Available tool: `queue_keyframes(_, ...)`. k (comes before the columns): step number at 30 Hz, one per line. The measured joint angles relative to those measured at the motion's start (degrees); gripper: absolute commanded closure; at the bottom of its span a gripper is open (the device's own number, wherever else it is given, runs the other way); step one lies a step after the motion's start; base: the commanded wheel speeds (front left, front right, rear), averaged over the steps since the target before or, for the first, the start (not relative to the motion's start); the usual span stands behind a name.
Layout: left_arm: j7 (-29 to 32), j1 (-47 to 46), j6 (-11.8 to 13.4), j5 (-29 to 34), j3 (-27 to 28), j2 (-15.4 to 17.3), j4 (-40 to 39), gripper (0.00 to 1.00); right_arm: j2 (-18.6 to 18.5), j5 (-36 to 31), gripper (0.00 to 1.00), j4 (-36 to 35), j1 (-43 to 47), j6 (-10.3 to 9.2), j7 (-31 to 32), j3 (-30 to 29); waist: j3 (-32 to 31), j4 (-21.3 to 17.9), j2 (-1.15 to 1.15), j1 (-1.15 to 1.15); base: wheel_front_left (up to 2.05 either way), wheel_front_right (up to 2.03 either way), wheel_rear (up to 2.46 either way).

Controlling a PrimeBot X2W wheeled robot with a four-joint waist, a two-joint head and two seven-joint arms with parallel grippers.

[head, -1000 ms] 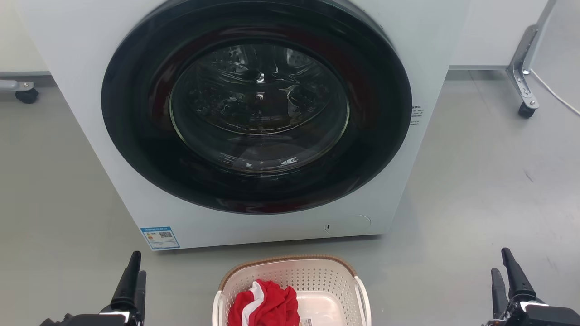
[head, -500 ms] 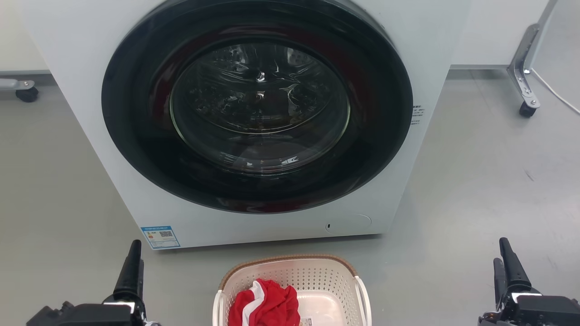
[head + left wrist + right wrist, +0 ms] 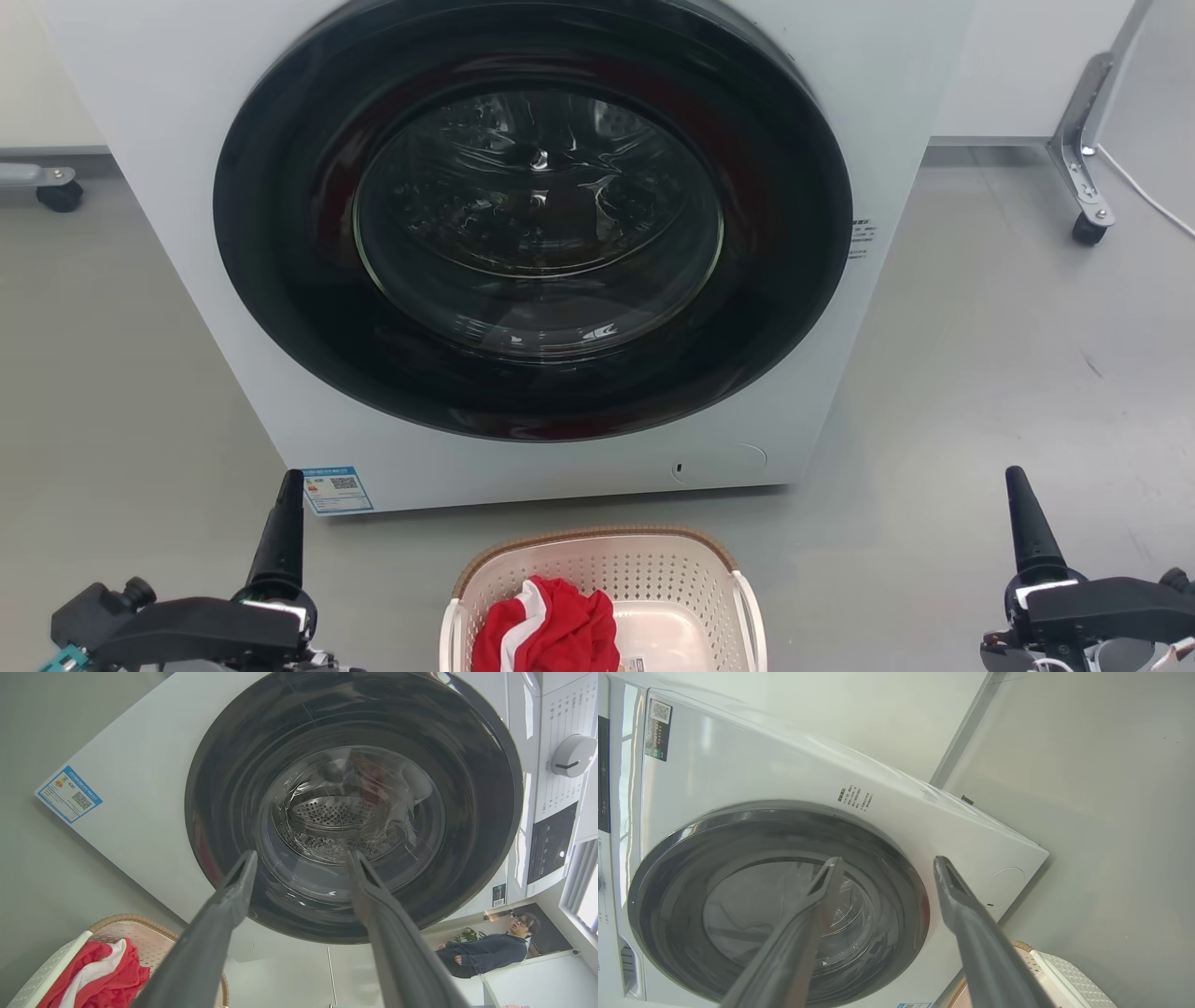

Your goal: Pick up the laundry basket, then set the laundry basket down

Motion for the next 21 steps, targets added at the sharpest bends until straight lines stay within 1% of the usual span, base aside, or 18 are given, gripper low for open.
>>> queue_keyframes(11,-2.09,-0.95,3.03,11.47,-2.88,1.98,-2.24,0.0,-2.23,-11.11,0.0,-1.6,-1.08,-2.77,-2.08,3.15,-0.28,0.2,0.0,0.0,0.0,0.0,0.0)
queue_keyframes(21,-4.1,-1.36,5.05,21.38,-5.71,3.72,-4.22,0.0,-3.97,-20.62,0.0,-3.3,-1.83,-4.35,-3.98,5.84,-0.3,0.38,0.0,0.0,0.0,0.0,0.0)
